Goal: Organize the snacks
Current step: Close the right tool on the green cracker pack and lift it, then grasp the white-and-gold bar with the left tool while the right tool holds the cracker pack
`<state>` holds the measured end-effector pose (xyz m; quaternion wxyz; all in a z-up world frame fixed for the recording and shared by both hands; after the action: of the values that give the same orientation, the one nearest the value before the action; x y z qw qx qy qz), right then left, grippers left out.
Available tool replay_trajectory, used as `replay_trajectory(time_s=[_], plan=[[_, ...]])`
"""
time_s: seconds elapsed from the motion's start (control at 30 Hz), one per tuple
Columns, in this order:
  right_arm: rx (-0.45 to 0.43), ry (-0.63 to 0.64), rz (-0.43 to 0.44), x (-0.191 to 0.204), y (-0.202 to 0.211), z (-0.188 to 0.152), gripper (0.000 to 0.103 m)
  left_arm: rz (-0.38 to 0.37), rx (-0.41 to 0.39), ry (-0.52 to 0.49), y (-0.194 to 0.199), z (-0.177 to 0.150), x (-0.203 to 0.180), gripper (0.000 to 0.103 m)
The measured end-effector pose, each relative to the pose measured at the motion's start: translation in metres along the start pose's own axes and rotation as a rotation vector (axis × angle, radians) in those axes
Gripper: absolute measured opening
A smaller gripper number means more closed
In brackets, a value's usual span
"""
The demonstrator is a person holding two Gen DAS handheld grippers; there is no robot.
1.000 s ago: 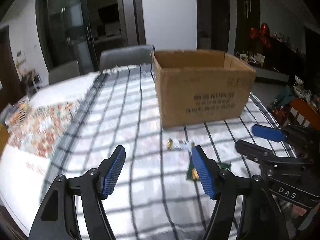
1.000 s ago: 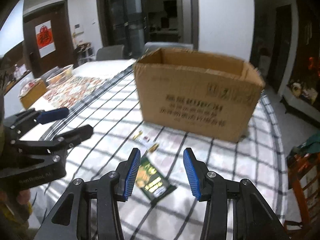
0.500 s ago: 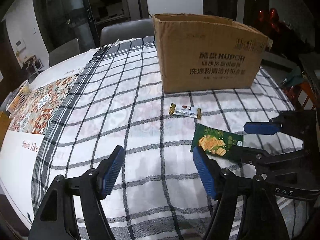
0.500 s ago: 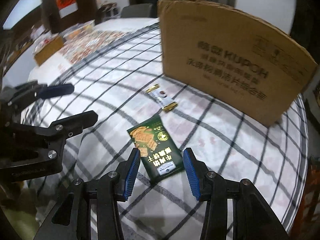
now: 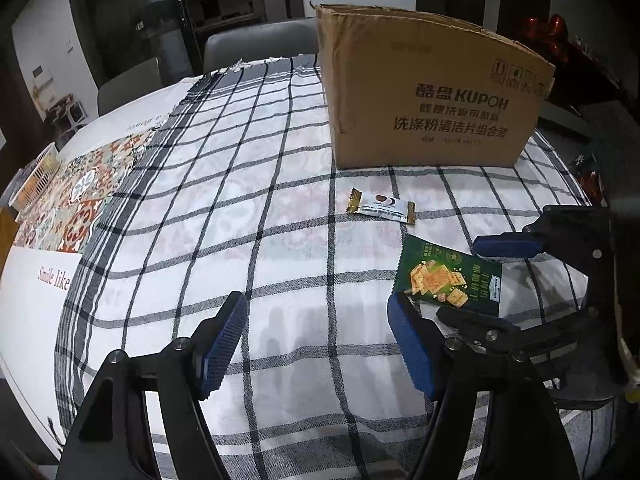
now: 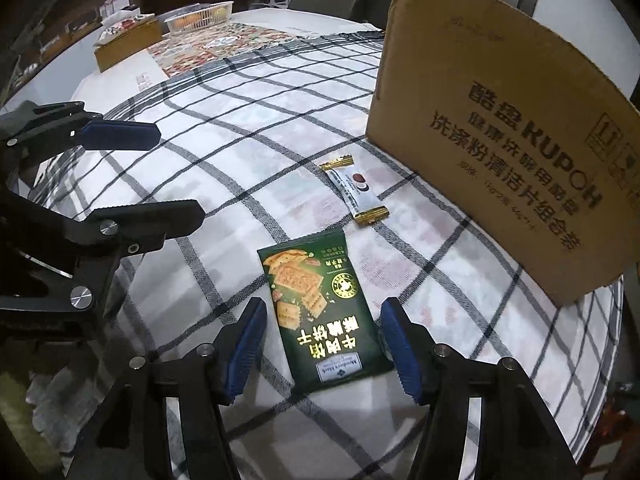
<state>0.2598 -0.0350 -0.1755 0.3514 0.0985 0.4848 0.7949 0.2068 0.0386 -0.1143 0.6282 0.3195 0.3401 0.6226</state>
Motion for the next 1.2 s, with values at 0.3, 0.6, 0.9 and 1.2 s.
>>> replay_trajectory(time_s=[0.3, 0.6, 0.9, 1.2], plan=[[-0.009, -0.048, 0.008, -0.001, -0.003, 0.000, 0.050, -0.017, 0.015, 0.019, -0.004, -0.002, 0.004, 0.072], [-0.035, -0.225, -0.043, -0.016, 0.019, -0.004, 0.050, -0.054, -0.002, 0.021, 0.000, 0.000, 0.007, 0.072], [-0.121, -0.429, -0.239, -0.036, 0.055, 0.001, 0.050, -0.183, -0.032, -0.126, -0.001, 0.024, 0.002, 0.072], [-0.129, -0.597, -0.286, -0.054, 0.052, 0.003, 0.050, -0.287, -0.017, -0.234, -0.034, 0.046, -0.008, 0.071]])
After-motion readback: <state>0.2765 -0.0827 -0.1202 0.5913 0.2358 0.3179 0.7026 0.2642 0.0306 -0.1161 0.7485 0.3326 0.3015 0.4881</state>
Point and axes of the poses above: each gripper's, at about its wrist camera, not at the fingertips, and y roughly against the way its jaws point, x to its left, z to its top, the point moved 4 cm from there along -y, roughly the way its jaws point, and after that the axes turned 7 degrees about -z, right-handed, at the moved point
